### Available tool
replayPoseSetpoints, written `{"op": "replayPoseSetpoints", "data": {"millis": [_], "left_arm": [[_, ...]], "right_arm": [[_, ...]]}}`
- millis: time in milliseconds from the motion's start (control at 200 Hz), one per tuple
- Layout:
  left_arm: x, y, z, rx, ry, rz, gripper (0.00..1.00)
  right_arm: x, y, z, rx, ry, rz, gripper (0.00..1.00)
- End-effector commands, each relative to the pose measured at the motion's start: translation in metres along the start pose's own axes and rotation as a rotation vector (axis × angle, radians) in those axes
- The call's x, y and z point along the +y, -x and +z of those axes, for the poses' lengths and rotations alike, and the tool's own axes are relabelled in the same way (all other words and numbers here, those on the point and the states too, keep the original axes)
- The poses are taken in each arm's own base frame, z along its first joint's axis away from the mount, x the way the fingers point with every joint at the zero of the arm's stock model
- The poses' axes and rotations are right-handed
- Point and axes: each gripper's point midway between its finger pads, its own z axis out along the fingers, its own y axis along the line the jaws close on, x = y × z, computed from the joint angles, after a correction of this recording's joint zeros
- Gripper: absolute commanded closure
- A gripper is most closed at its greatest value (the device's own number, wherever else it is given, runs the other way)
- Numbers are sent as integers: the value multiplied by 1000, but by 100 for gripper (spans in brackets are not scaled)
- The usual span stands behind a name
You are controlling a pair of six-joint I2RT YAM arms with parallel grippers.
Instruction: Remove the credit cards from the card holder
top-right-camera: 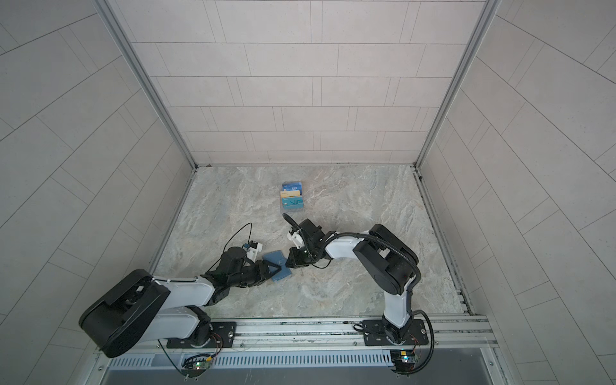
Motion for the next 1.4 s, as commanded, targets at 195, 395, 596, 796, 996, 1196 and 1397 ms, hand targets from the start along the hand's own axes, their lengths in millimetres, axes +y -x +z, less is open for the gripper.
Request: {"op": "replayPoseSetpoints", "data": {"millis": [195, 395, 596, 796, 996, 1196, 1397], "left_arm": [[-22, 12, -8, -43, -30, 97, 70], [-18, 12, -9, -33, 5, 140, 85], [-3, 8, -5, -14, 65, 149, 91], [-3, 11, -8, -20, 88, 199, 100], [-14, 17, -17, -43, 88, 270, 100], [-26, 21, -25, -72, 66, 318, 100], [-32, 22, -30, -87, 52, 343, 100]], "right_arm": [[-26, -21, 14, 49, -63, 65, 82], [-28, -21, 16, 47, -64, 68, 83], [-28, -10, -18, -58, -174, -3, 82], [0, 9, -68, -184, -201, -126, 72], [33, 24, -80, -228, -101, -150, 61], [54, 29, -67, -216, -60, -166, 60], [77, 26, -53, -202, -22, -197, 57]]}}
